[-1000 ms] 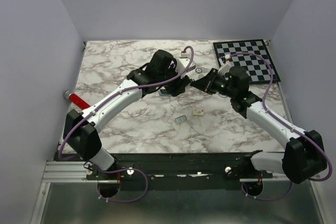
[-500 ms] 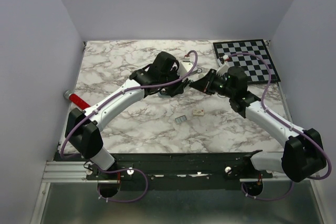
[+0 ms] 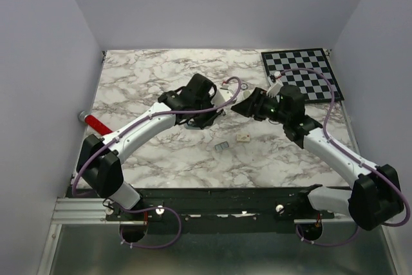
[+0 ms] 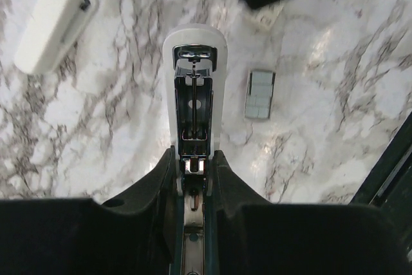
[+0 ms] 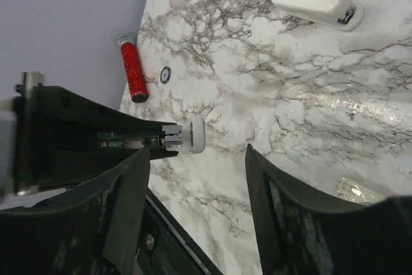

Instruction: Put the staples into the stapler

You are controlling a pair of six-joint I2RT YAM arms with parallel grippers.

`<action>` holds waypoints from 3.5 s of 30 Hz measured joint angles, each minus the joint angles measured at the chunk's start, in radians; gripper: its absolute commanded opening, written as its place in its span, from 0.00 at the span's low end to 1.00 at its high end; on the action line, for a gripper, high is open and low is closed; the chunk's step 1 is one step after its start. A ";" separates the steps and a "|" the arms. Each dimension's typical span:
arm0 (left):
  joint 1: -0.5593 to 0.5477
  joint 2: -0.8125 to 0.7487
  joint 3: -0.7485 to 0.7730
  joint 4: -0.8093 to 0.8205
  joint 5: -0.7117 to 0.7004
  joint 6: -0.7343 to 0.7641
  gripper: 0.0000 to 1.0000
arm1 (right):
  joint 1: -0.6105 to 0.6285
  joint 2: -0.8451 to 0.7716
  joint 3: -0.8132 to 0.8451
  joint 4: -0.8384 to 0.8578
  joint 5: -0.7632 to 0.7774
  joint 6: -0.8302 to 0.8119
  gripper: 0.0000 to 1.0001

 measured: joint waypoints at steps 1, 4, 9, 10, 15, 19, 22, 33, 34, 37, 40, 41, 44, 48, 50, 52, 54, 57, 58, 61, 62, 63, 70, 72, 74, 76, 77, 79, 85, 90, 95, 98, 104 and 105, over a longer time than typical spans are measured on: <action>0.000 0.000 -0.013 -0.016 -0.014 0.003 0.00 | 0.000 -0.018 -0.008 -0.011 0.015 -0.011 0.74; 0.000 0.004 -0.067 -0.067 -0.065 0.008 0.00 | 0.002 -0.082 -0.036 -0.052 0.073 -0.039 0.77; 0.001 0.079 -0.088 -0.140 -0.127 0.019 0.00 | 0.002 -0.147 -0.086 -0.132 0.169 -0.089 0.77; 0.001 0.097 -0.090 -0.147 -0.135 0.021 0.00 | 0.002 -0.154 -0.095 -0.151 0.190 -0.098 0.77; 0.001 0.140 -0.145 -0.161 -0.173 0.027 0.00 | 0.002 -0.180 -0.122 -0.208 0.243 -0.135 0.77; 0.001 0.177 -0.164 -0.166 -0.177 0.031 0.00 | 0.002 -0.190 -0.128 -0.235 0.261 -0.154 0.77; 0.000 0.219 -0.164 -0.167 -0.177 0.035 0.02 | 0.002 -0.190 -0.130 -0.240 0.264 -0.171 0.77; -0.010 0.190 -0.180 -0.147 -0.177 0.029 0.00 | 0.003 -0.110 -0.129 -0.229 0.182 -0.226 0.77; -0.011 0.170 -0.185 -0.139 -0.174 0.027 0.00 | 0.004 -0.092 -0.127 -0.220 0.160 -0.225 0.77; -0.013 0.080 -0.197 -0.106 -0.156 0.010 0.00 | 0.019 -0.041 -0.117 -0.192 0.099 -0.223 0.74; -0.013 0.004 -0.198 -0.057 -0.135 -0.013 0.00 | 0.056 0.011 -0.087 -0.151 0.050 -0.209 0.72; -0.013 -0.018 -0.199 -0.037 -0.128 -0.025 0.00 | 0.070 0.026 -0.077 -0.131 0.037 -0.201 0.71; -0.013 -0.066 -0.208 0.021 -0.095 -0.053 0.00 | 0.104 0.061 -0.055 -0.079 0.017 -0.170 0.68; -0.013 -0.098 -0.221 0.058 -0.053 -0.078 0.00 | 0.122 0.093 -0.040 -0.026 0.003 -0.129 0.61; -0.013 -0.104 -0.225 0.068 -0.041 -0.087 0.00 | 0.122 0.103 -0.034 -0.010 0.001 -0.119 0.57; -0.013 -0.114 -0.234 0.077 -0.030 -0.093 0.00 | 0.122 0.111 -0.027 -0.002 -0.002 -0.112 0.56; -0.013 -0.126 -0.238 0.082 -0.019 -0.099 0.00 | 0.122 0.116 -0.023 0.011 -0.003 -0.109 0.54; -0.013 -0.145 -0.239 0.093 -0.008 -0.107 0.00 | 0.122 0.117 -0.020 0.029 -0.010 -0.102 0.51; -0.013 -0.150 -0.239 0.096 -0.005 -0.109 0.00 | 0.123 0.117 -0.019 0.036 -0.013 -0.100 0.50; -0.013 -0.156 -0.239 0.104 0.005 -0.112 0.00 | 0.126 0.119 -0.013 0.044 -0.020 -0.092 0.47; -0.013 -0.157 -0.239 0.105 0.007 -0.113 0.00 | 0.127 0.120 -0.010 0.045 -0.022 -0.092 0.47; -0.013 -0.158 -0.239 0.105 0.012 -0.113 0.00 | 0.128 0.122 -0.008 0.047 -0.024 -0.090 0.45; -0.011 -0.167 -0.239 0.102 0.017 -0.114 0.00 | 0.132 0.143 0.000 0.086 -0.068 -0.050 0.01; -0.011 -0.177 -0.241 0.098 0.014 -0.116 0.00 | 0.135 0.145 0.004 0.095 -0.077 -0.033 0.01; -0.009 -0.194 -0.245 0.101 0.010 -0.121 0.02 | 0.134 0.143 0.006 0.096 -0.077 -0.022 0.01; -0.010 -0.214 -0.257 0.107 0.005 -0.125 0.13 | 0.134 0.135 0.008 0.098 -0.074 -0.022 0.01; -0.010 -0.230 -0.269 0.116 0.000 -0.132 0.18 | 0.135 0.129 0.008 0.097 -0.067 -0.023 0.01; -0.011 -0.259 -0.292 0.138 -0.006 -0.142 0.35 | 0.143 0.111 0.009 0.092 -0.051 -0.032 0.01; 0.011 -0.362 -0.352 0.204 -0.016 -0.192 0.67 | 0.151 0.077 0.010 0.057 -0.005 -0.074 0.01; 0.041 -0.425 -0.381 0.241 -0.021 -0.225 0.68 | 0.145 0.078 0.011 0.037 0.031 -0.088 0.01; 0.066 -0.439 -0.422 0.249 -0.033 -0.249 0.80 | 0.145 0.078 0.011 0.029 0.053 -0.096 0.01; 0.072 -0.440 -0.436 0.254 -0.050 -0.269 0.89 | 0.145 0.078 0.023 0.006 0.063 -0.110 0.01; 0.066 -0.426 -0.411 0.315 -0.039 -0.340 0.98 | 0.145 0.088 0.065 -0.022 0.085 -0.131 0.01; 0.058 -0.409 -0.392 0.331 -0.039 -0.354 0.98 | 0.145 0.090 0.071 -0.026 0.089 -0.135 0.01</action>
